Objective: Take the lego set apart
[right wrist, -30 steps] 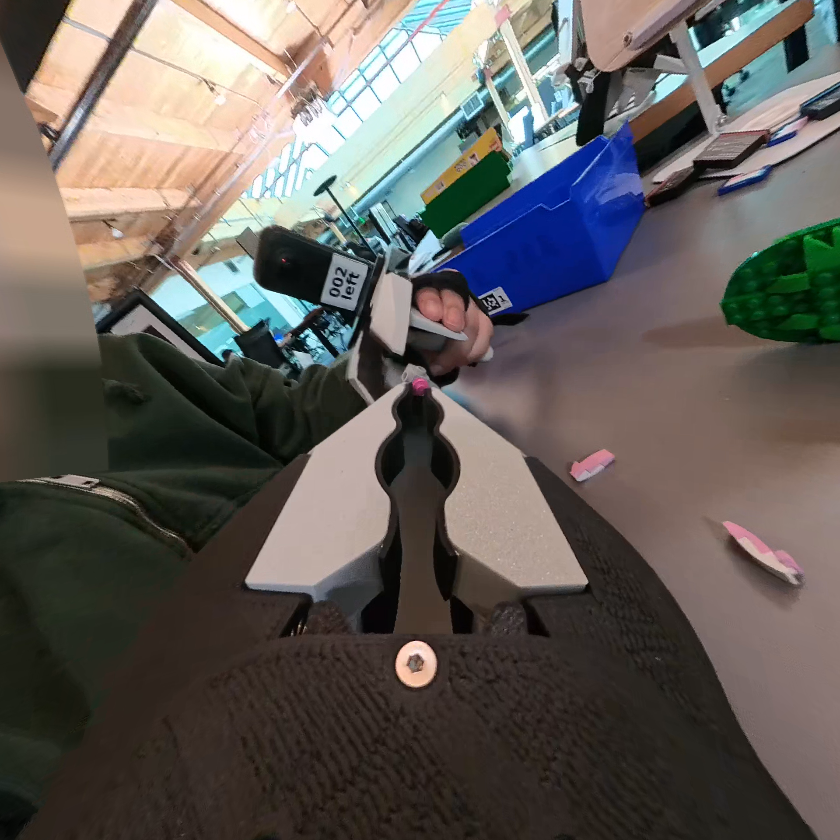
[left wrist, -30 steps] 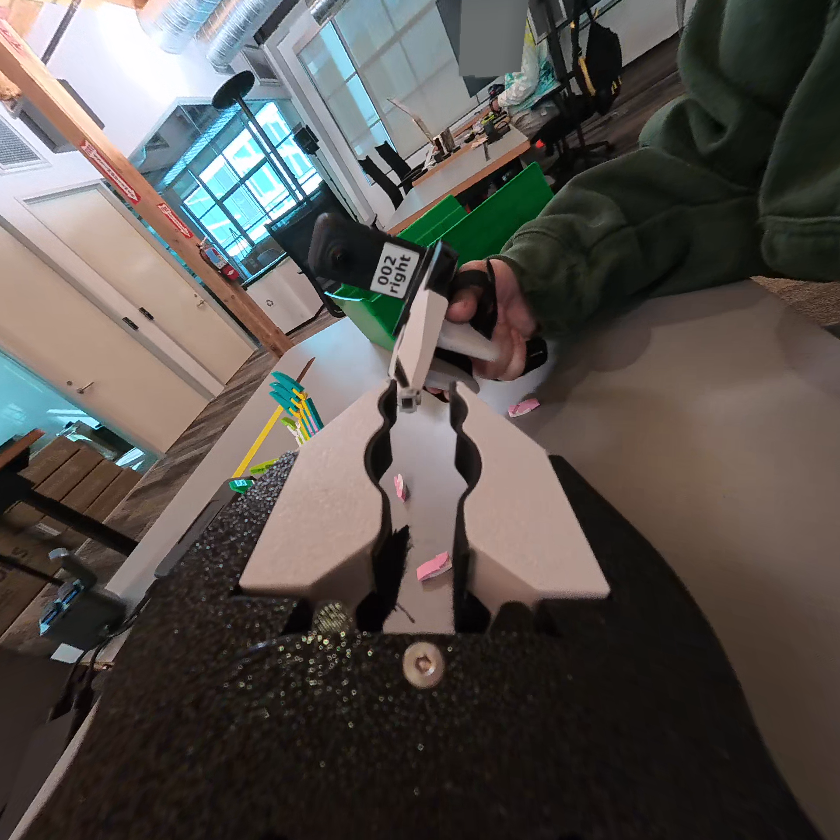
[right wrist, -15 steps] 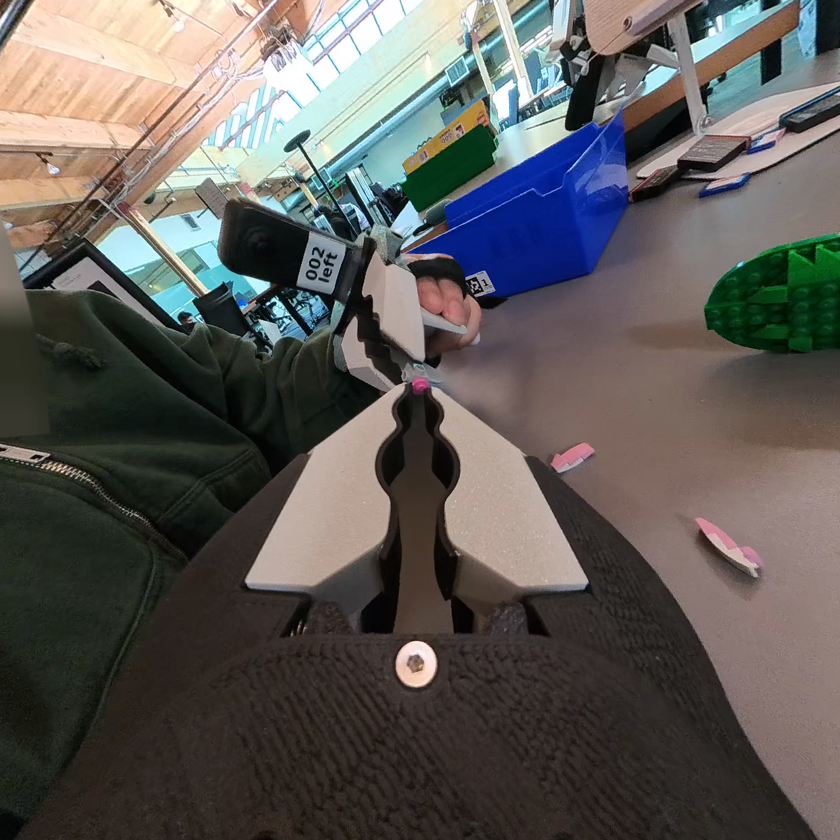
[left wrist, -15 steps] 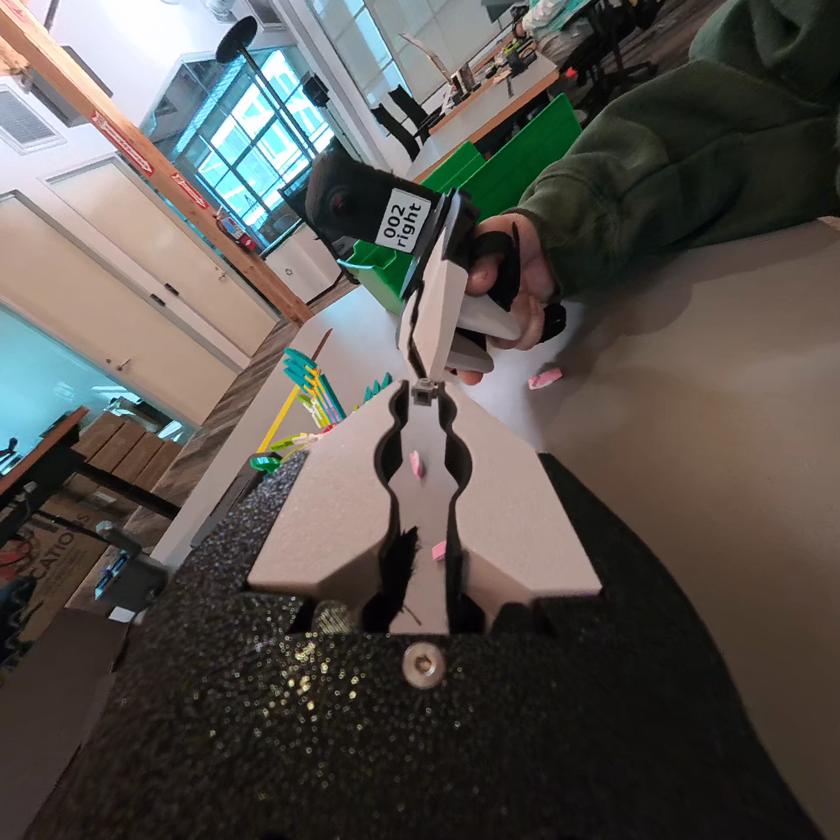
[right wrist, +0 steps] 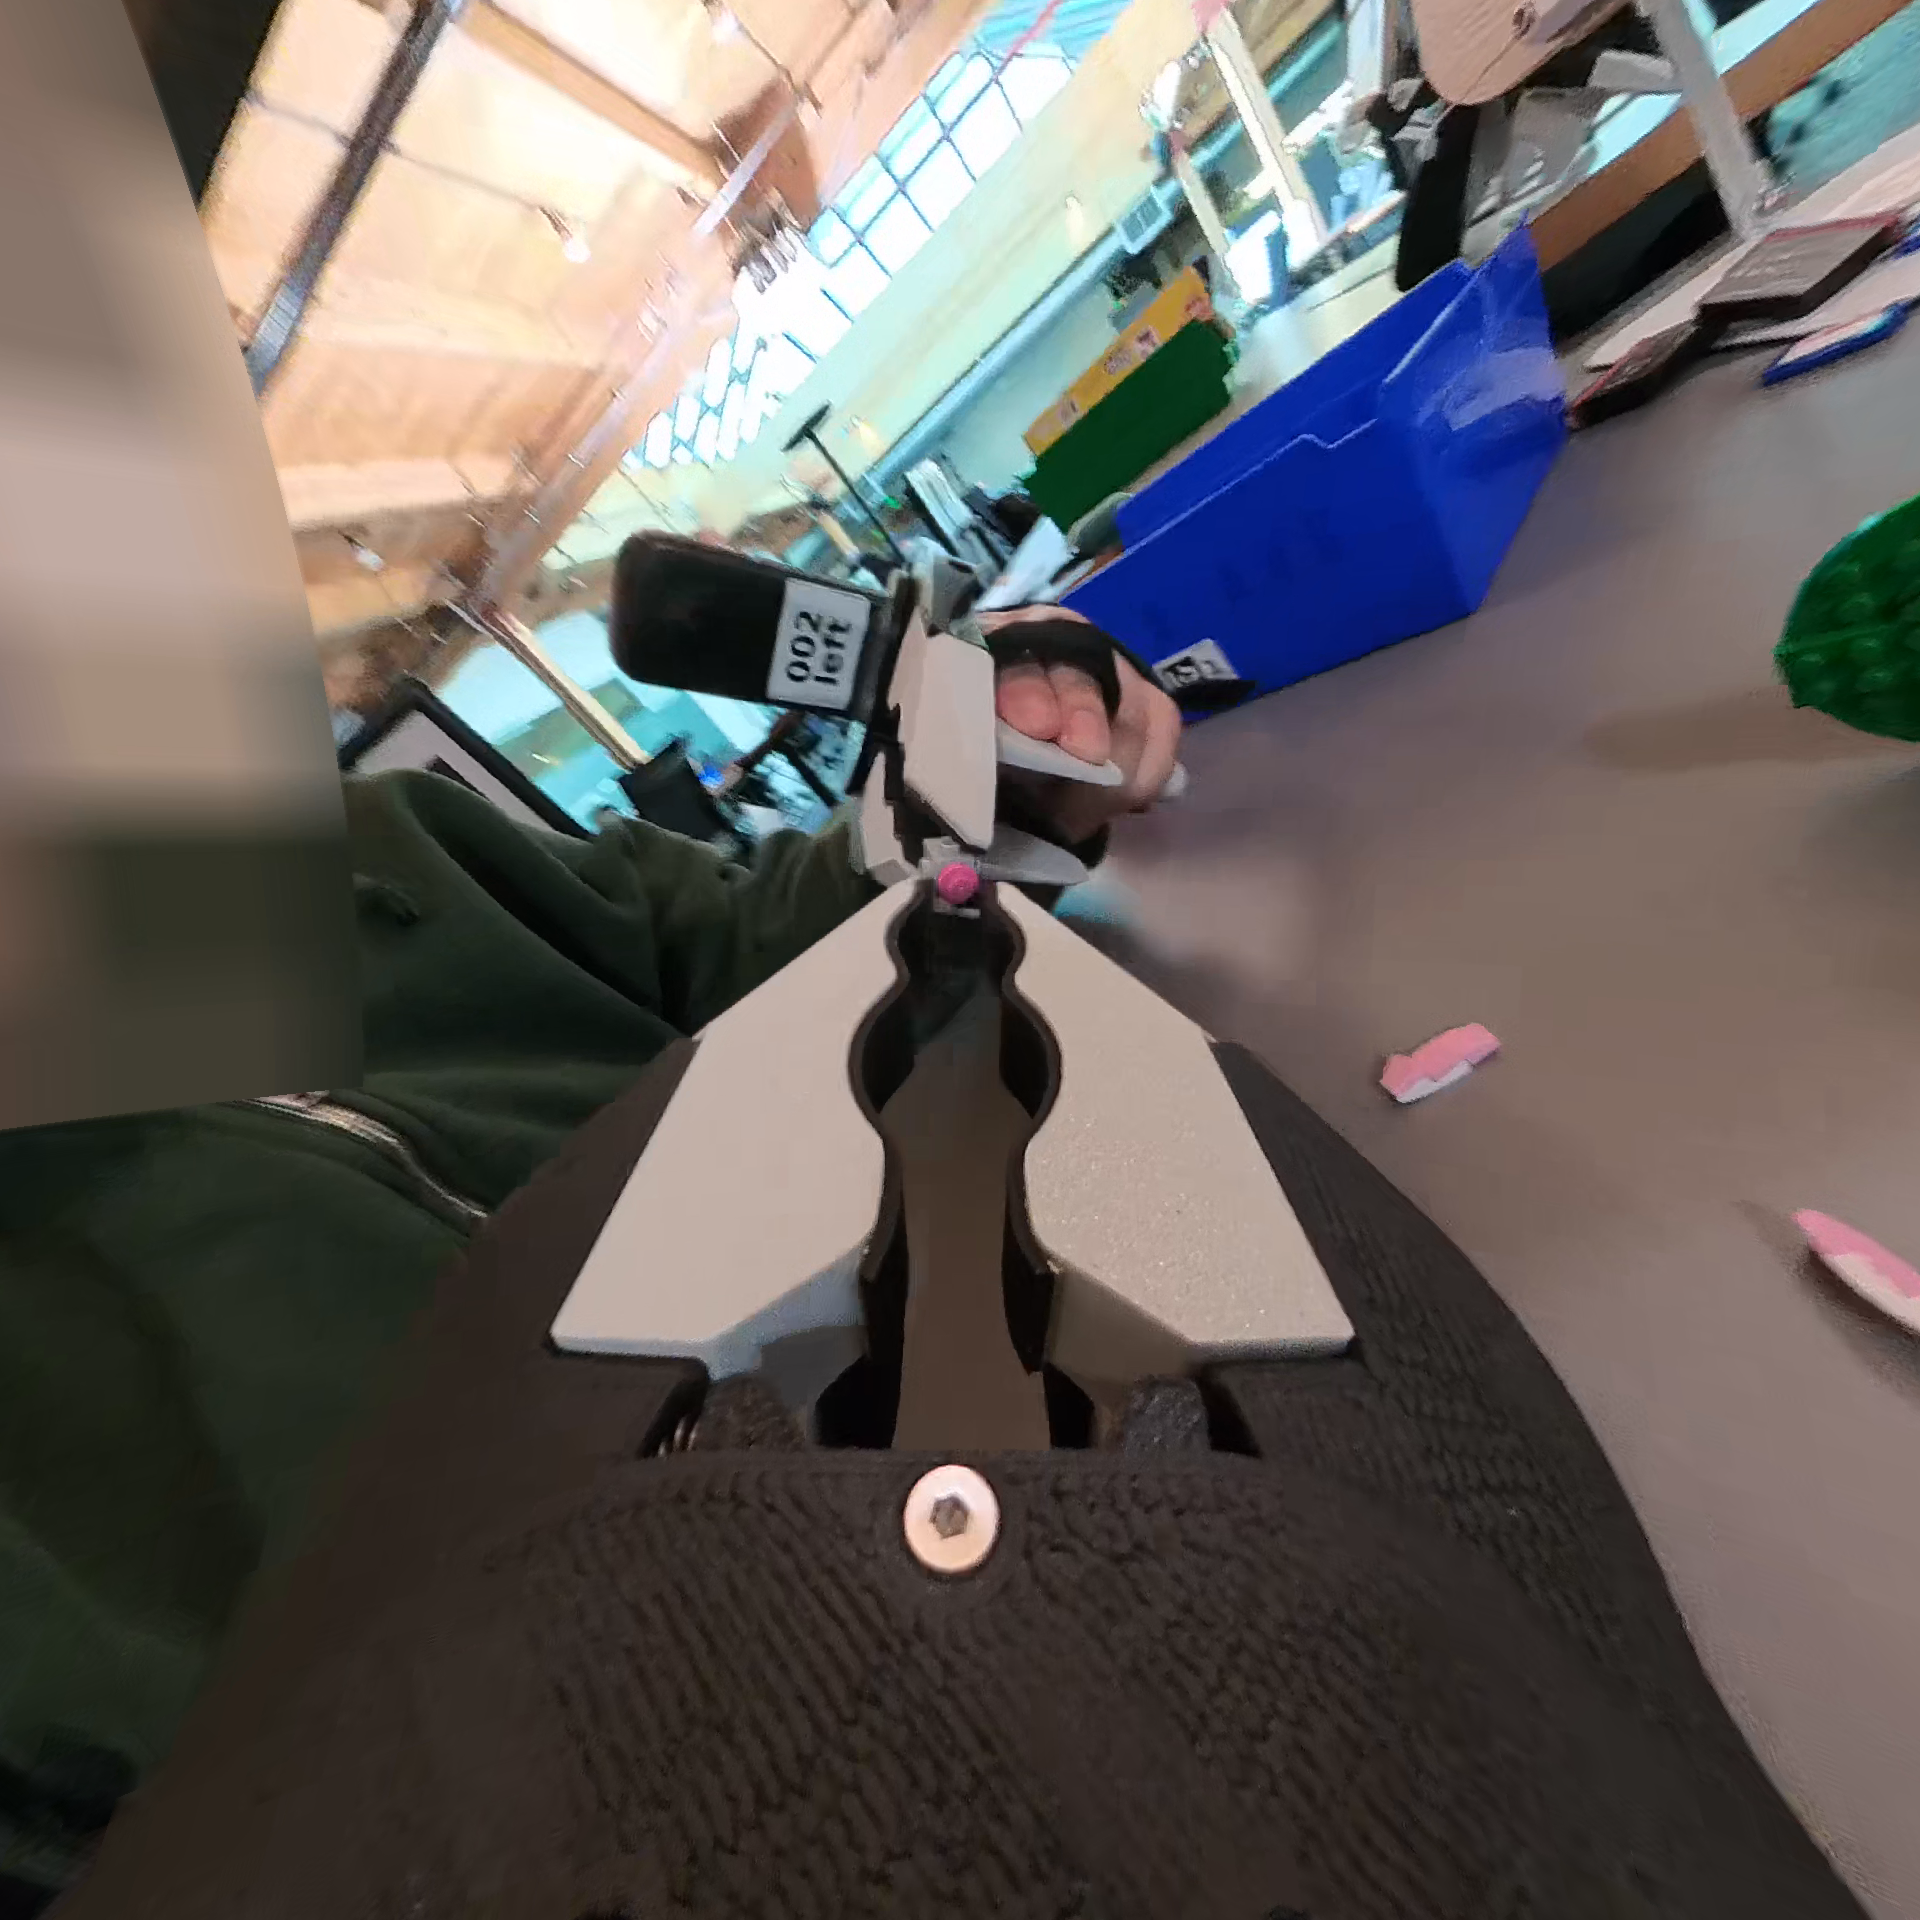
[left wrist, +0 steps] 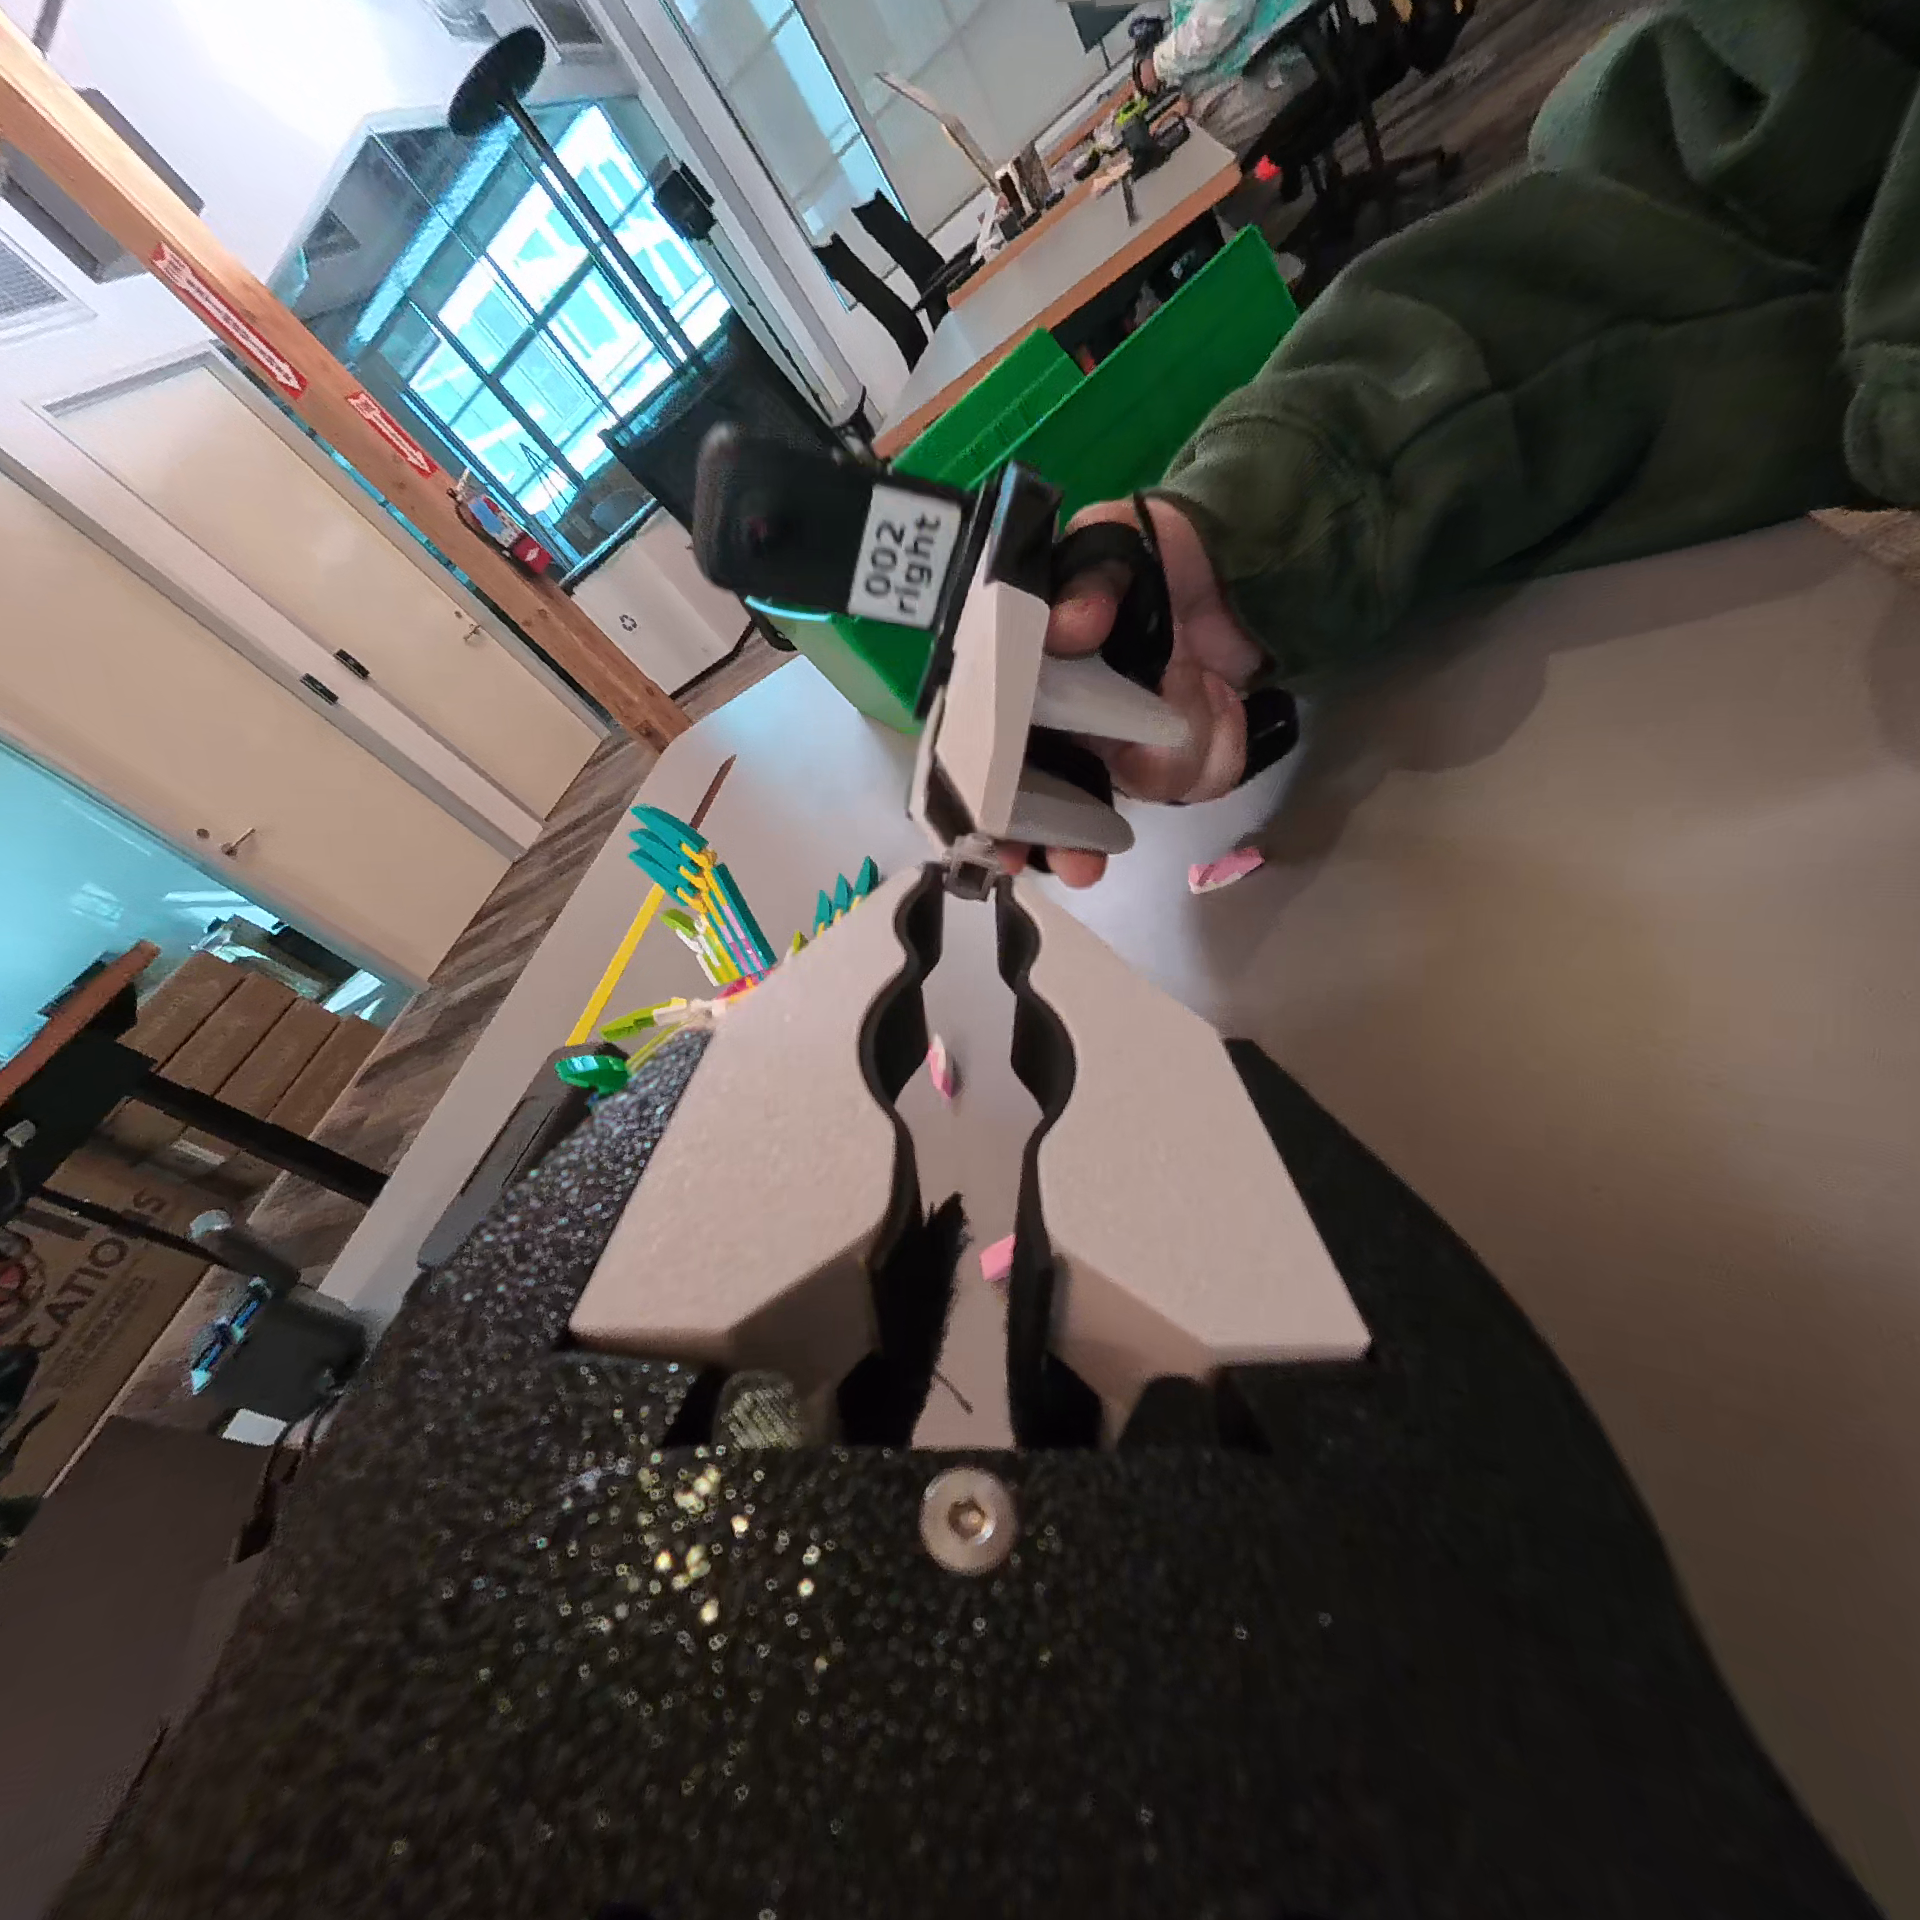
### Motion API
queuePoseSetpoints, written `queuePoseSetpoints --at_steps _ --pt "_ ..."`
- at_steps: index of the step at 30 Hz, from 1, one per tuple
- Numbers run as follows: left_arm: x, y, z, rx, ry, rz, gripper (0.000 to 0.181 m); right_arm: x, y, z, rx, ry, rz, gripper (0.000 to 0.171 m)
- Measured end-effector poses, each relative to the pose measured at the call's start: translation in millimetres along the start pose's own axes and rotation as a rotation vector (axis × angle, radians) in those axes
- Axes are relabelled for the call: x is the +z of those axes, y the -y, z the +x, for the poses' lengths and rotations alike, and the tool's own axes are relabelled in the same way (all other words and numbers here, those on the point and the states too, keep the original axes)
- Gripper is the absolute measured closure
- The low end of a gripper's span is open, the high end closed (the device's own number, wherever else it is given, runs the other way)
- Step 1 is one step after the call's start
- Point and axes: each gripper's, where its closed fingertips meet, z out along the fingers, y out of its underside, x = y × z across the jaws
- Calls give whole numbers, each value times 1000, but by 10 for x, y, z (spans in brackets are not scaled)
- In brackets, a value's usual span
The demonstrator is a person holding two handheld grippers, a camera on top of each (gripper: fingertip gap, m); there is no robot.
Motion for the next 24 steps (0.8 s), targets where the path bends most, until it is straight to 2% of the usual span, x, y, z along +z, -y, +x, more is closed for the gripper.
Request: queuePoseSetpoints --at_steps 7,17,24 --pt "-19 84 31 -36 -31 54 173 -10 54 -98 155 149 67 167" --pt "-14 63 14 -90 -35 62 173 -7 47 -85 148 144 67 160" --pt "-20 70 11 -102 -38 70 173 29 18 -85 128 128 53 166"
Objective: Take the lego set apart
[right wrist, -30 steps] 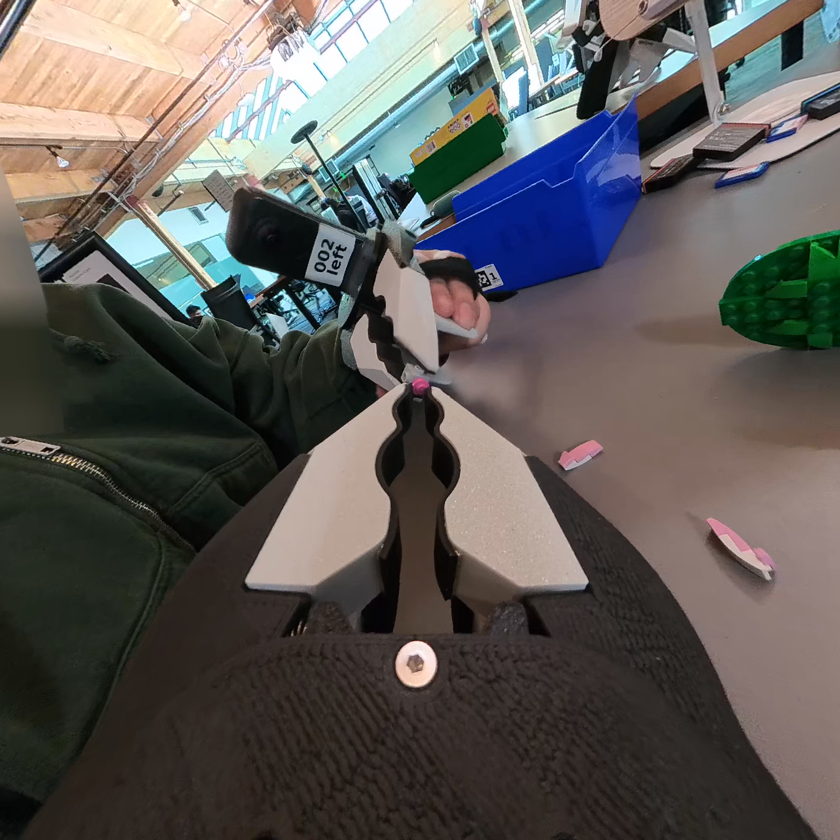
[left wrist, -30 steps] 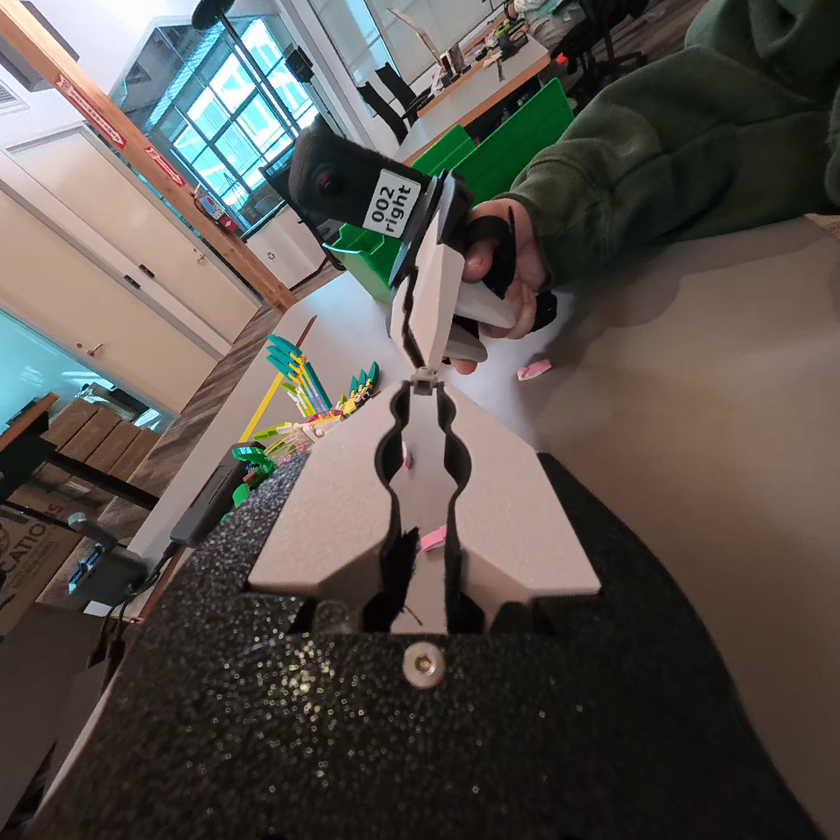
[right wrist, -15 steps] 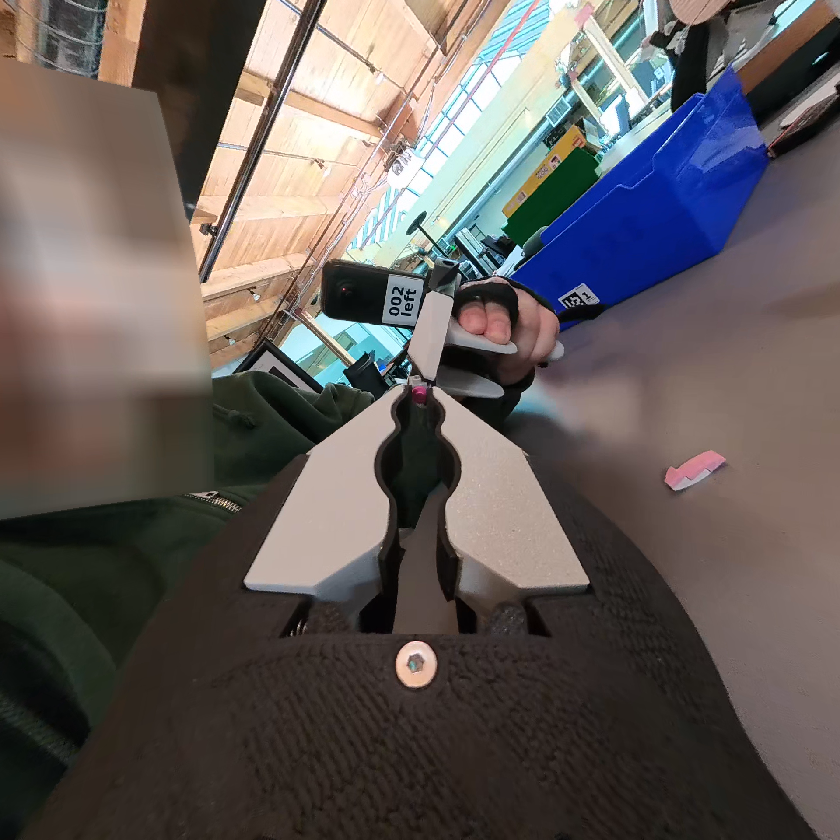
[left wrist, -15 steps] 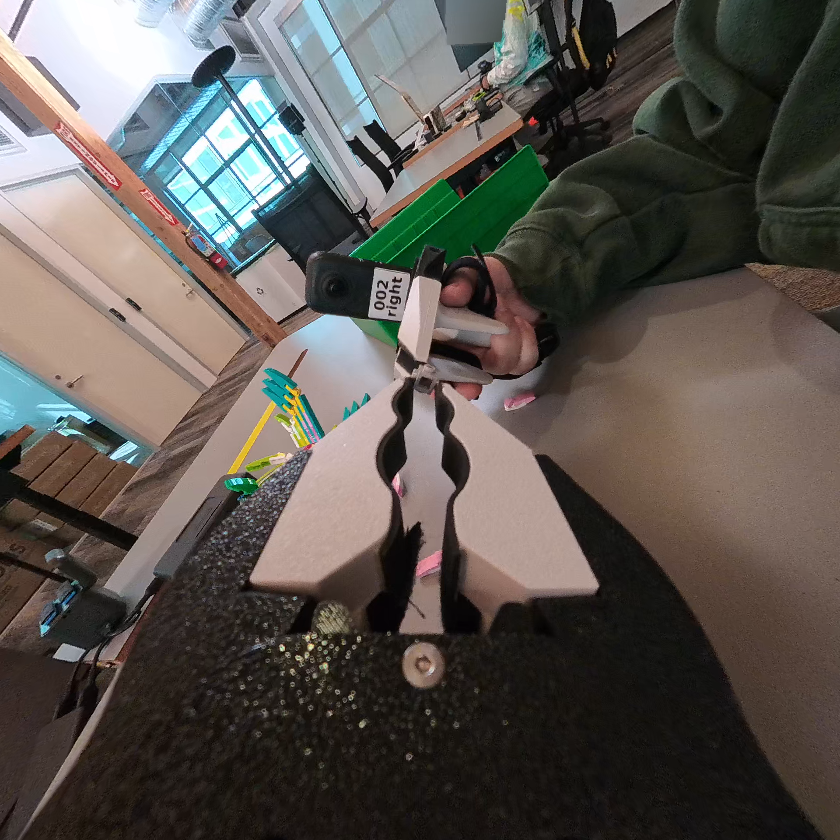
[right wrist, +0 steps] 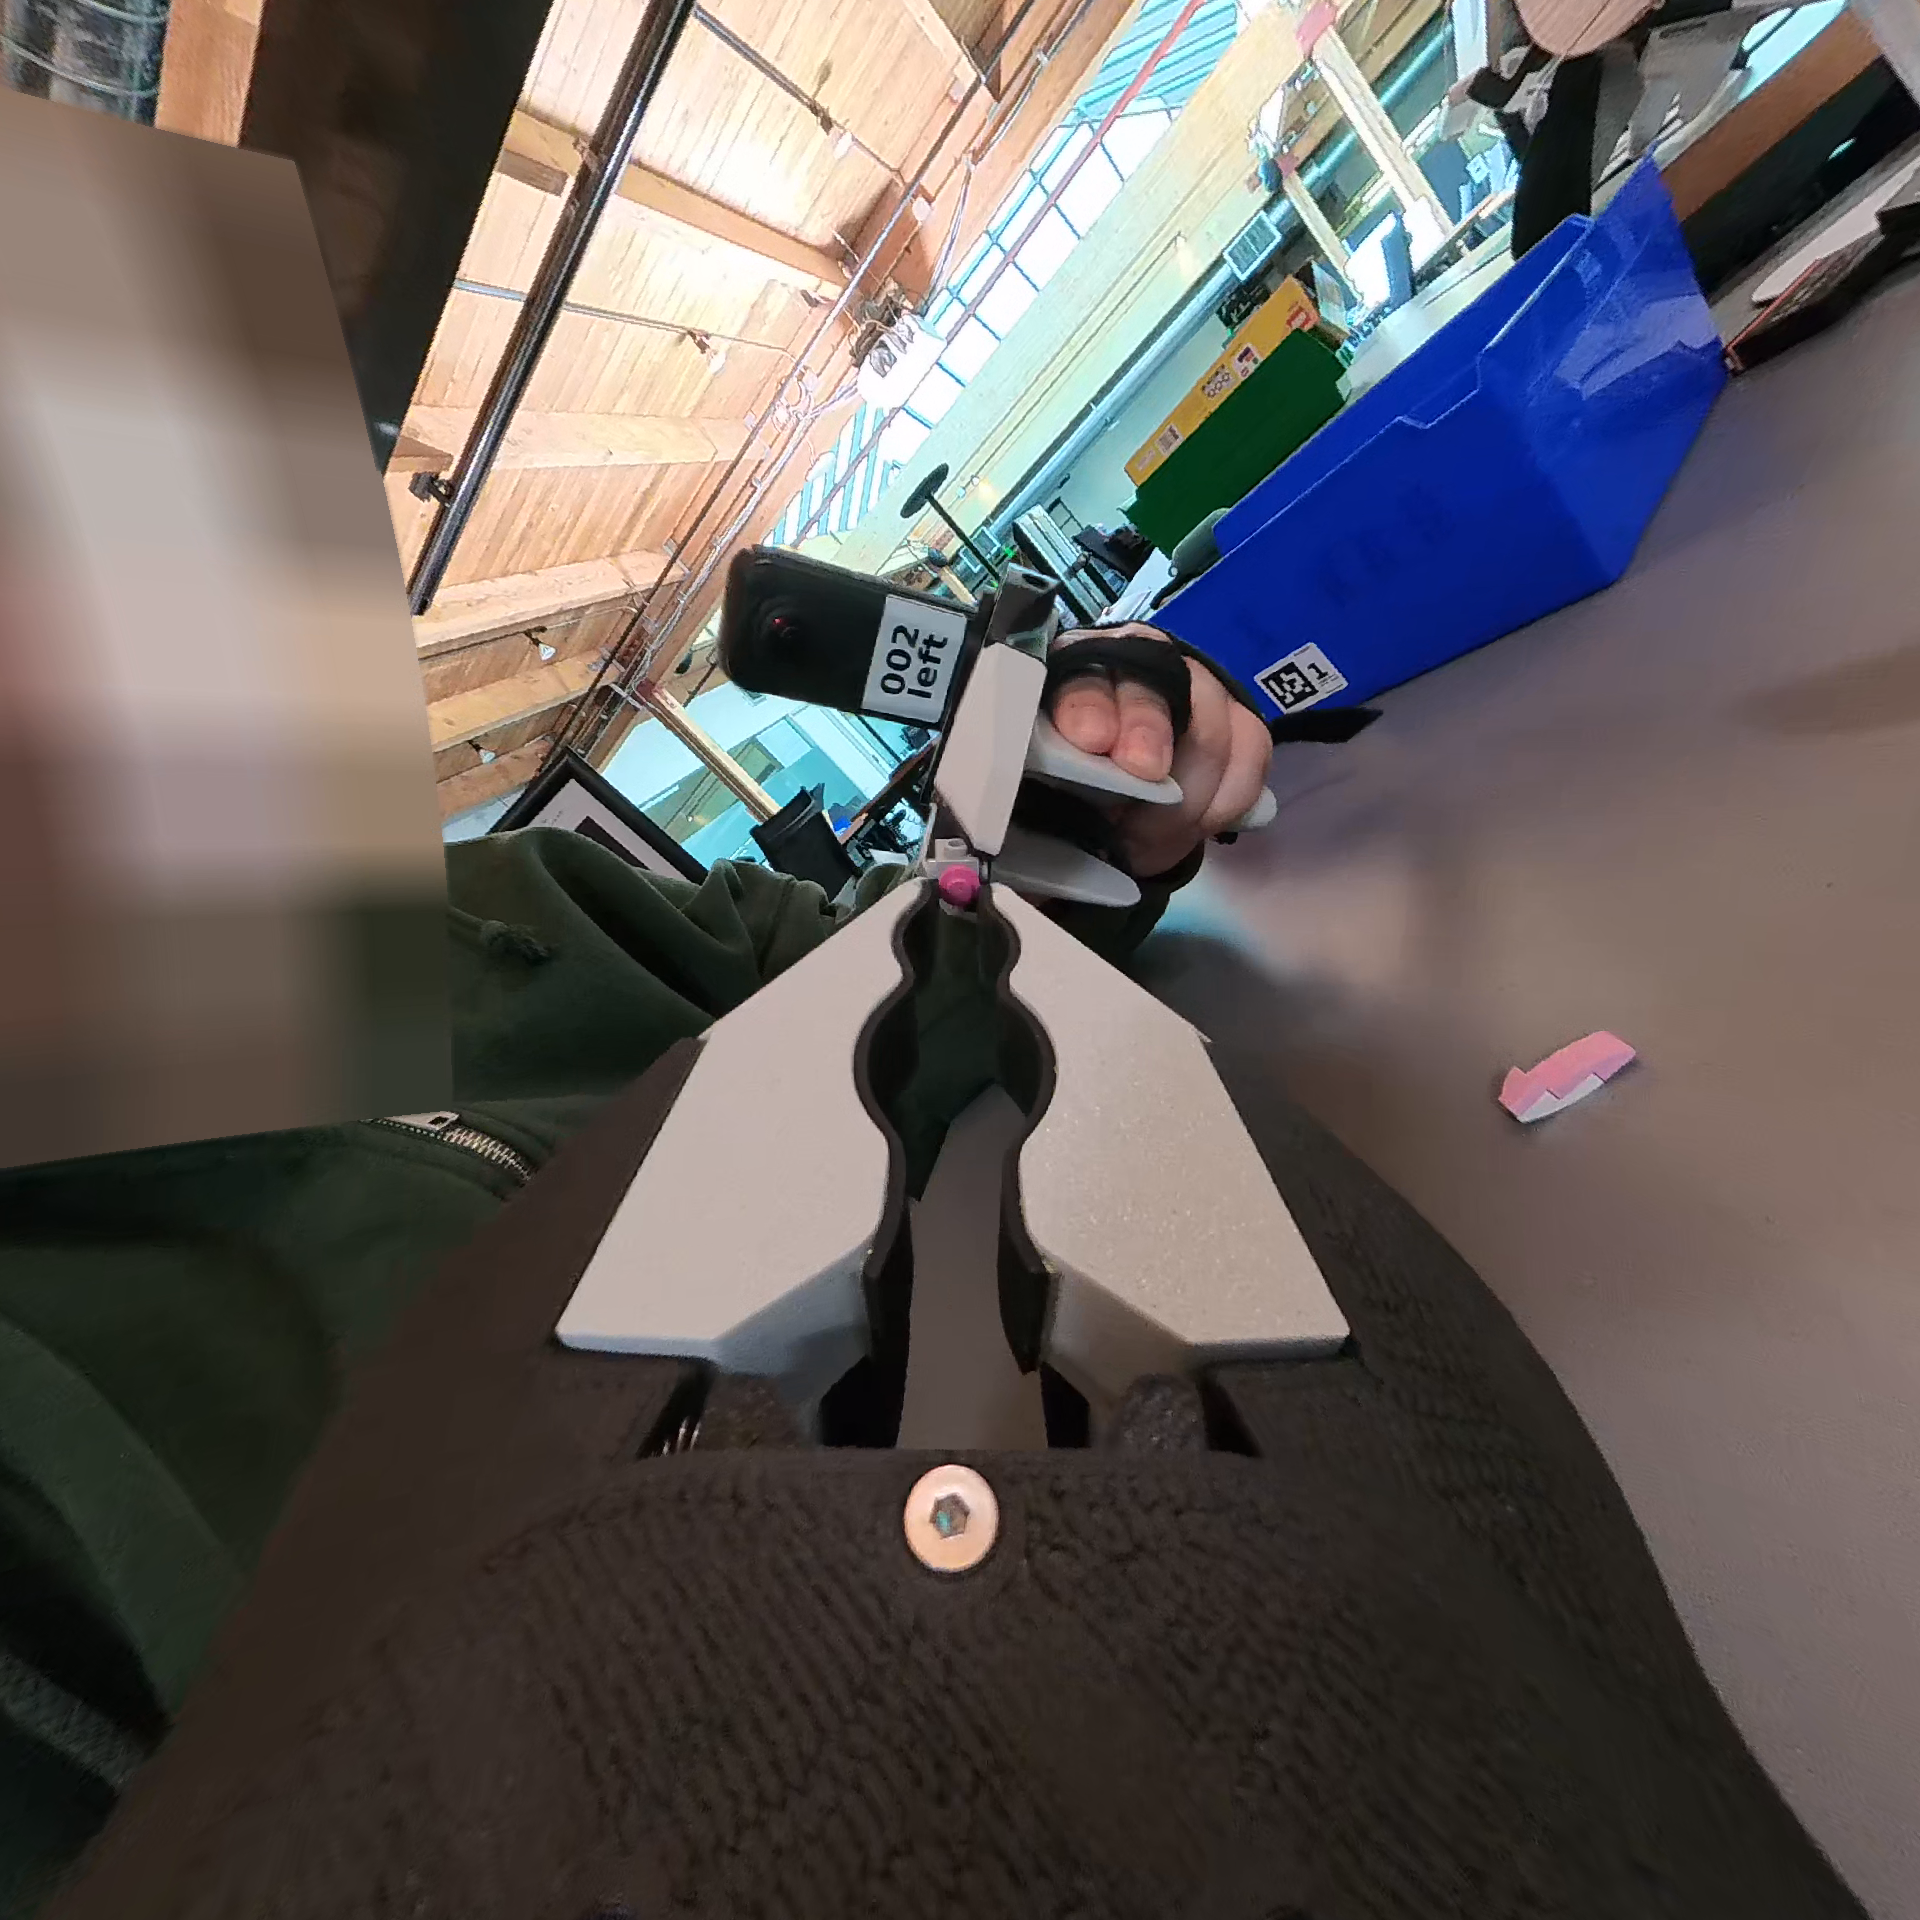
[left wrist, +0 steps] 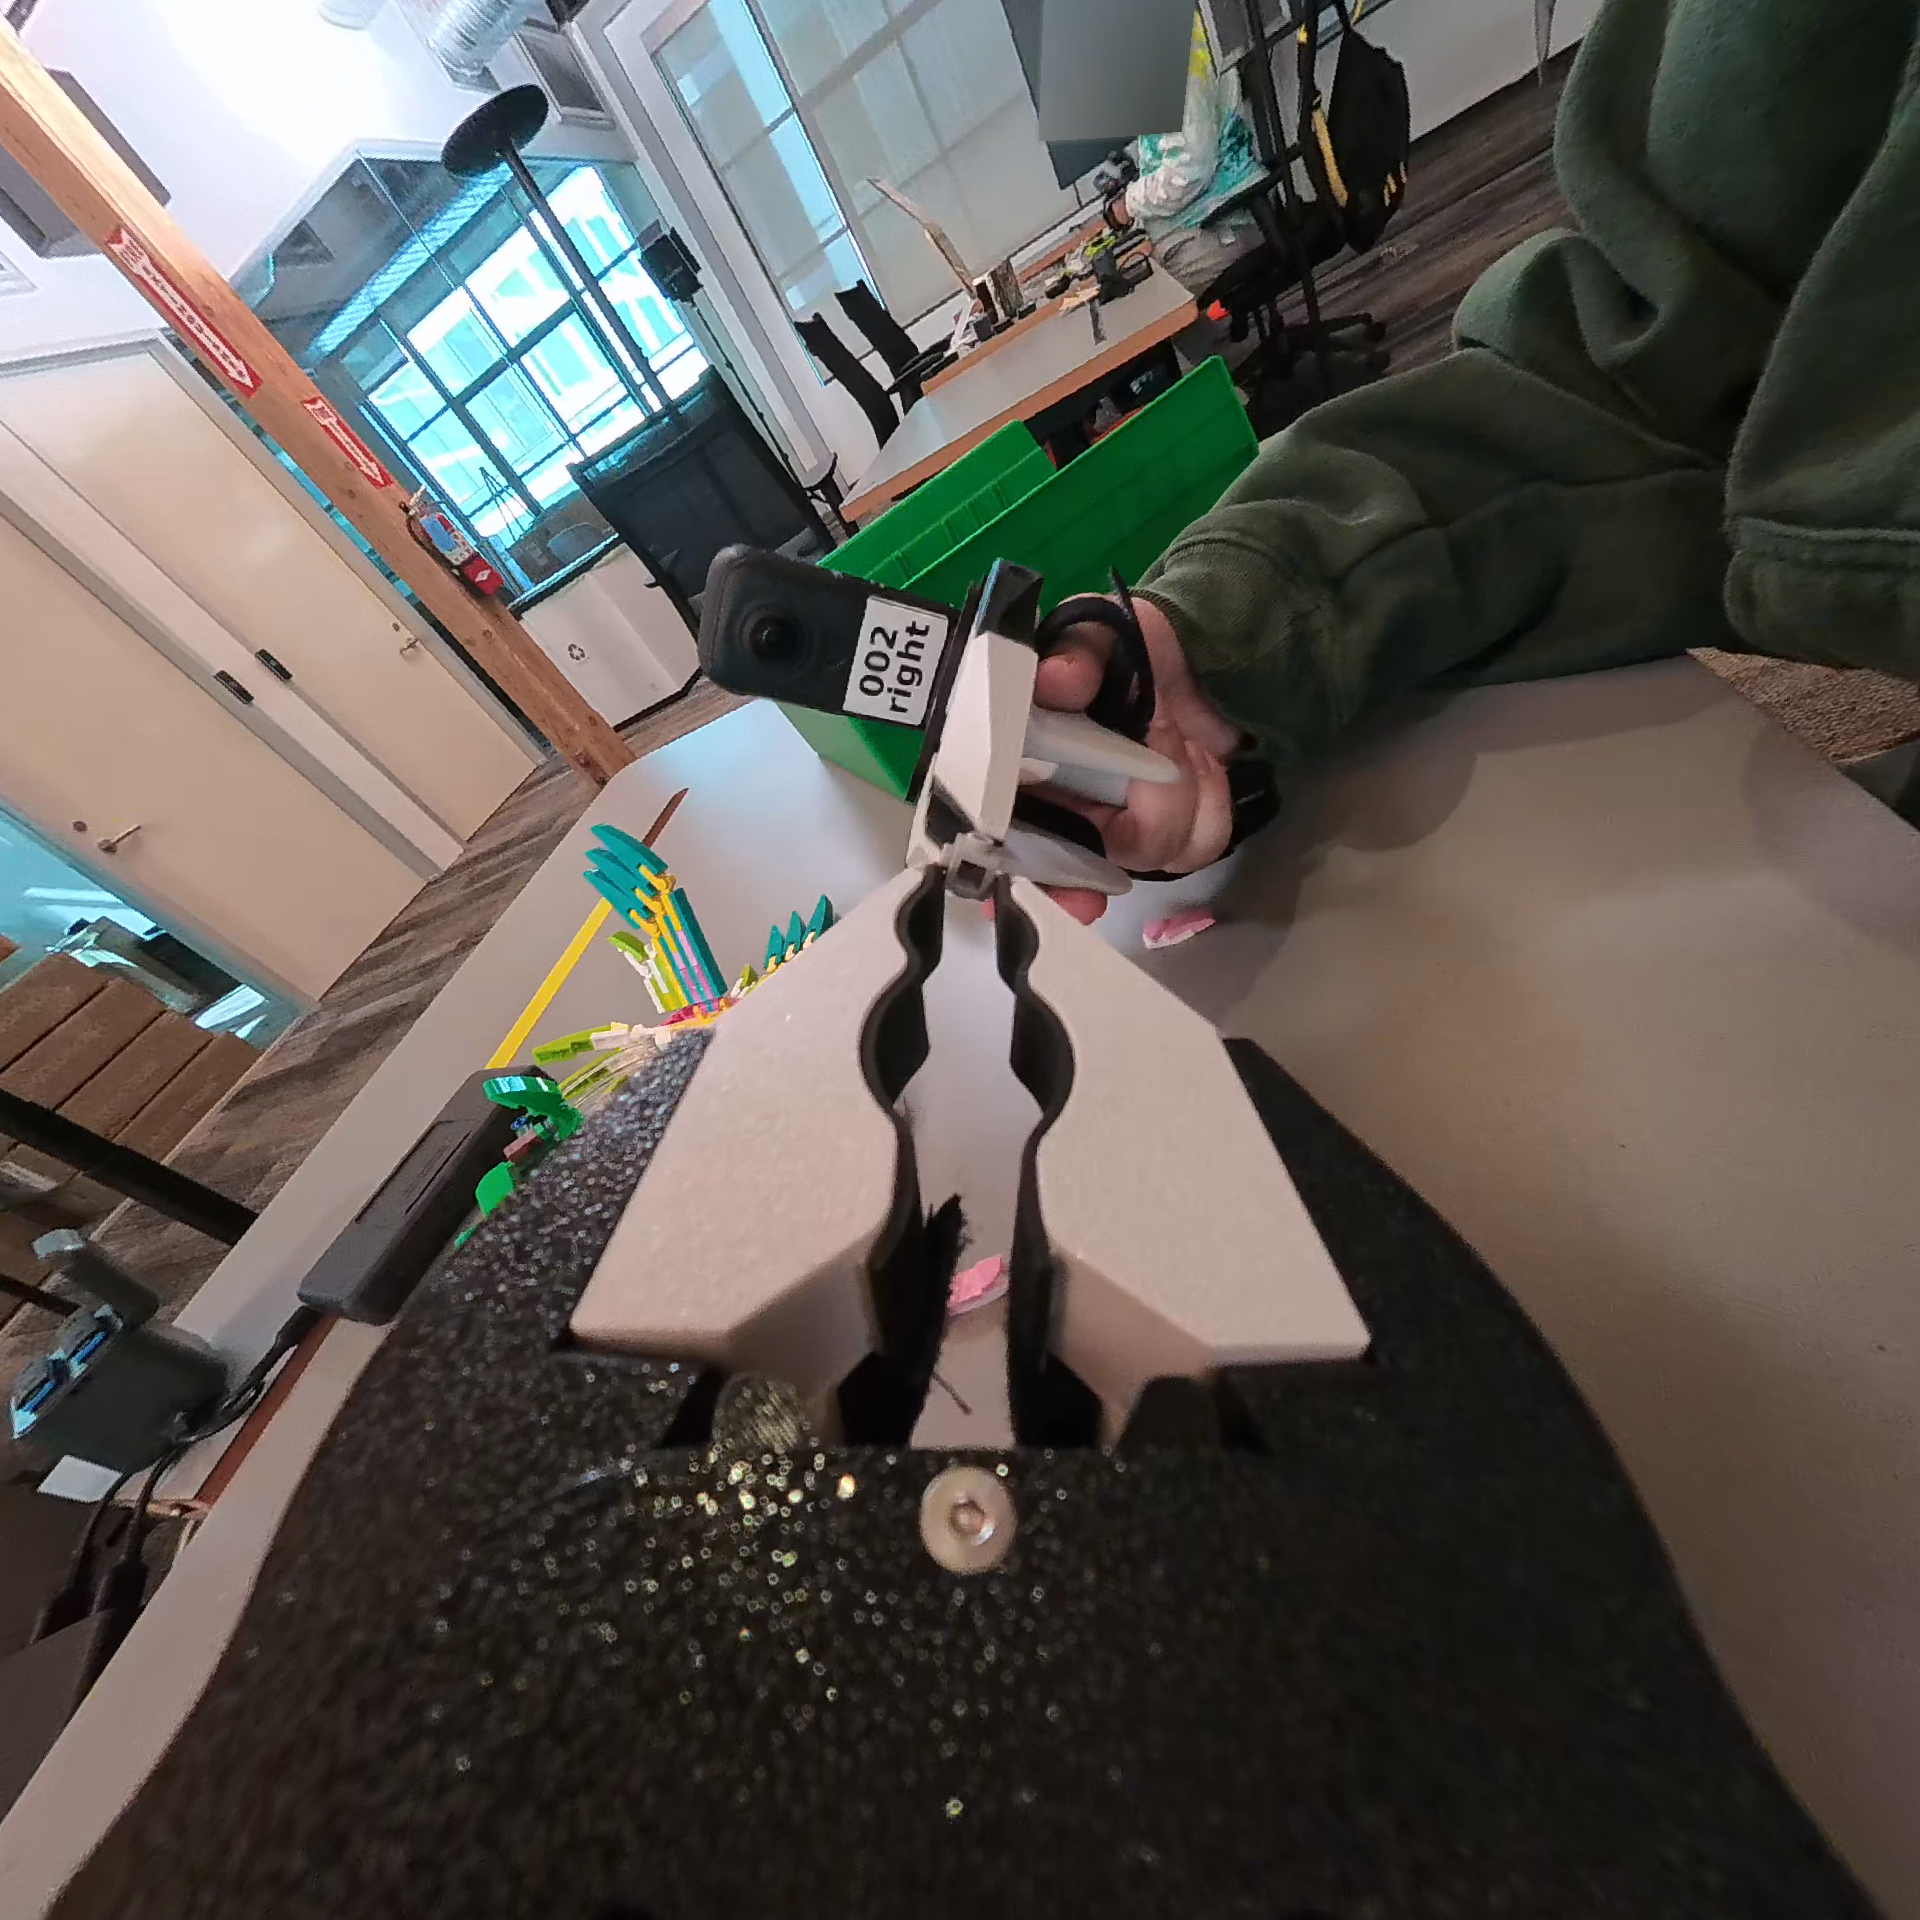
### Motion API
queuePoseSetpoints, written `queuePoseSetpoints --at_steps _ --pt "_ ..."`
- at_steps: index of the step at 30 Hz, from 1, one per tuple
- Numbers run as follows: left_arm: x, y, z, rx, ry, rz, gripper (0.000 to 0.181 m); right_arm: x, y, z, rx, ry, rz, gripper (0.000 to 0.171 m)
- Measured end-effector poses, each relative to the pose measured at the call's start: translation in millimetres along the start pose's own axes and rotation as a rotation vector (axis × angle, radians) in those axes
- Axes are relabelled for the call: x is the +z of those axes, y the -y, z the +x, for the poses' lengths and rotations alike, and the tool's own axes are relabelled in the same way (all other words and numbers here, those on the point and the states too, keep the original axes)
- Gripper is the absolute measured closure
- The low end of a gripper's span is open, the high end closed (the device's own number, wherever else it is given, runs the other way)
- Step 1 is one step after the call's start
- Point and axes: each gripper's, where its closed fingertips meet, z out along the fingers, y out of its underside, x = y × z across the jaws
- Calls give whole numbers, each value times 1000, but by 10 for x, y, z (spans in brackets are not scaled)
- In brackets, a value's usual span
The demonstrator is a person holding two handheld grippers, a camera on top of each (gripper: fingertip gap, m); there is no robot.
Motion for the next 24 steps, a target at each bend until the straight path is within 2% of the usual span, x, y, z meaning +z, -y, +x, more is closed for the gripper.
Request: queuePoseSetpoints --at_steps 10,14,16,21,24 --pt "-5 10 9 -11 0 12 173 4 7 -8 -18 0 2 167" --pt "27 -19 -76 69 105 -13 166 -36 45 27 -40 -32 10 168" --pt "41 -38 -43 104 94 -25 162 -45 46 35 -42 -37 7 168" --pt "40 1 -14 136 89 -3 163 -24 4 38 -37 -36 -14 167" --pt "41 15 1 175 90 -7 171 -22 -3 37 -29 -33 -17 168"
